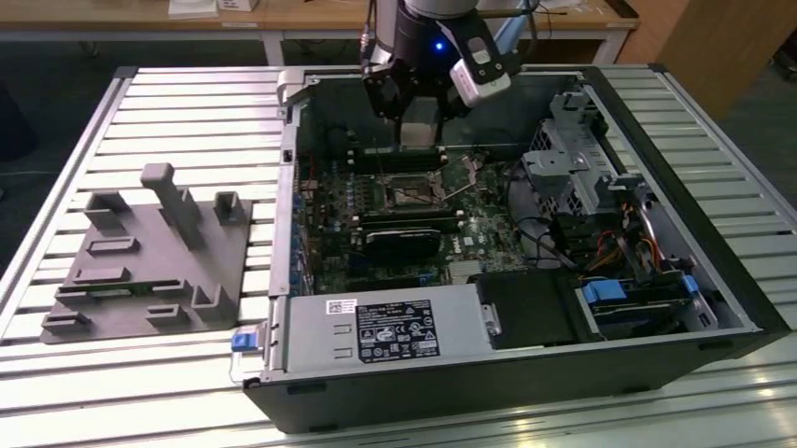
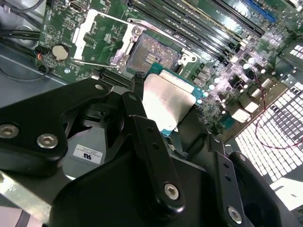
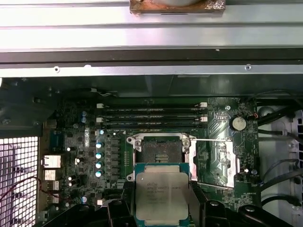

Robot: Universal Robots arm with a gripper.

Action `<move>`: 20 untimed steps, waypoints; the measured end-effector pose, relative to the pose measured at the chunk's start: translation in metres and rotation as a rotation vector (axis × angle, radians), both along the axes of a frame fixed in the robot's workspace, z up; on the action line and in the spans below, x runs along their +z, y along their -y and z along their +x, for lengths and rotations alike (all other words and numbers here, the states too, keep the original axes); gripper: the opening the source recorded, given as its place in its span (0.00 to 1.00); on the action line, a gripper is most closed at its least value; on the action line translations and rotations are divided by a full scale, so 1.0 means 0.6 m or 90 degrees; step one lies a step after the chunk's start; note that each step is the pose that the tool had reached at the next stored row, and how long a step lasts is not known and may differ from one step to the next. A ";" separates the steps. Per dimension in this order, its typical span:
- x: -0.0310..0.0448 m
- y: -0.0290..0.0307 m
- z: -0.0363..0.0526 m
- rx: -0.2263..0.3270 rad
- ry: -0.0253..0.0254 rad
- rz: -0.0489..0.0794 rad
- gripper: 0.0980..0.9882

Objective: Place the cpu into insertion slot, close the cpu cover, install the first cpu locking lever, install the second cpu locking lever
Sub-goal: 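Place the cpu into insertion slot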

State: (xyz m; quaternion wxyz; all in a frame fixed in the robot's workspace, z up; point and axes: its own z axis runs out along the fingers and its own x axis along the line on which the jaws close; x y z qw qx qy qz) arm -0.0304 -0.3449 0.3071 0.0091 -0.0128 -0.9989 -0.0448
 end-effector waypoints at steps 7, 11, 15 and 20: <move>-0.018 0.0000 0.000 0.000 0.0000 0.000 0.49; -0.028 0.0000 0.000 0.000 0.0000 0.000 0.49; -0.037 0.0000 0.000 0.000 0.0000 0.000 0.49; -0.047 0.0000 0.000 0.000 0.0000 0.000 0.49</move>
